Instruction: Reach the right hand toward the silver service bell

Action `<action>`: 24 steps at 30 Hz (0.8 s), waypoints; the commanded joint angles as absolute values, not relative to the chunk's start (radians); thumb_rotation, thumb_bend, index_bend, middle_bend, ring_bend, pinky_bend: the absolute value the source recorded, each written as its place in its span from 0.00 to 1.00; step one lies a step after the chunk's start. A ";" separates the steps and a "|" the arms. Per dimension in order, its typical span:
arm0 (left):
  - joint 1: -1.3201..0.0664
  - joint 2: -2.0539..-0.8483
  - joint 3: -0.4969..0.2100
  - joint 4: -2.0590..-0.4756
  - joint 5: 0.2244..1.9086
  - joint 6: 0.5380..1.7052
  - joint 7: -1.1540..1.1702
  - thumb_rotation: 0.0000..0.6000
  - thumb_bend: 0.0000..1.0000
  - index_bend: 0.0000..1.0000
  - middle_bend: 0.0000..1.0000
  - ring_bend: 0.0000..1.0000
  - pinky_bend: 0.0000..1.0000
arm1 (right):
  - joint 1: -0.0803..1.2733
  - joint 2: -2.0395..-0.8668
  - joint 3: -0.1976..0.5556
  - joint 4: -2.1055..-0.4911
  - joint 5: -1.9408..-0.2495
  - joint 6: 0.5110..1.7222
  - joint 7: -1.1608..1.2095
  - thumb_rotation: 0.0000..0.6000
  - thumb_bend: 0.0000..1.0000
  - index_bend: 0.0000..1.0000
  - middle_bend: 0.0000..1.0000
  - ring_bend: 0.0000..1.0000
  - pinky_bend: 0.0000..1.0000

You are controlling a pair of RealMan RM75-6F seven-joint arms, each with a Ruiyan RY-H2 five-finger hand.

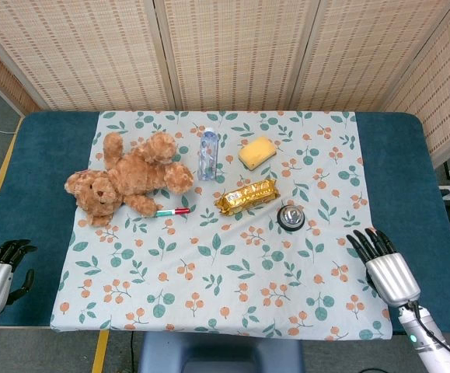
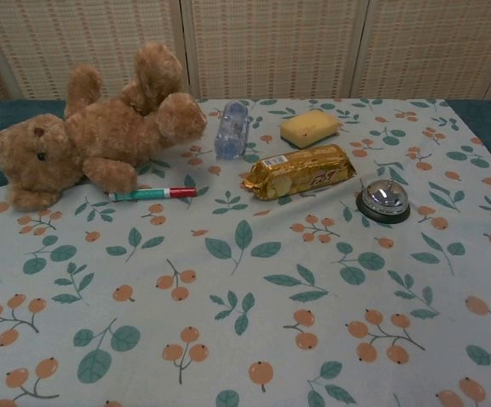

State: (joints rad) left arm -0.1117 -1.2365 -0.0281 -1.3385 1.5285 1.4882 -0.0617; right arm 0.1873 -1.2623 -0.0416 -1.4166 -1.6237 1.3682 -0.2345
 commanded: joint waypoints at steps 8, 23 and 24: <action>-0.115 -1.238 -0.029 -1.337 1.527 1.482 -0.064 1.00 0.48 0.29 0.22 0.17 0.41 | 0.210 -1.280 -0.037 -1.371 -1.634 1.341 -0.203 1.00 1.00 0.00 0.06 0.00 0.09; -0.113 -1.240 -0.034 -1.339 1.506 1.471 -0.051 1.00 0.48 0.29 0.22 0.17 0.41 | 0.447 -1.460 0.051 -1.154 -1.589 1.058 -0.105 1.00 1.00 0.00 0.06 0.00 0.09; -0.113 -1.238 -0.034 -1.341 1.503 1.470 -0.052 1.00 0.48 0.29 0.22 0.17 0.41 | 0.462 -1.476 0.056 -1.136 -1.581 1.037 -0.105 1.00 1.00 0.00 0.06 0.00 0.09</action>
State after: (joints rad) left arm -0.1128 -1.2394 -0.0340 -1.3395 1.5057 1.4718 -0.0516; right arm 0.4238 -1.4349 0.0350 -1.1797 -1.5966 1.0836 -0.1116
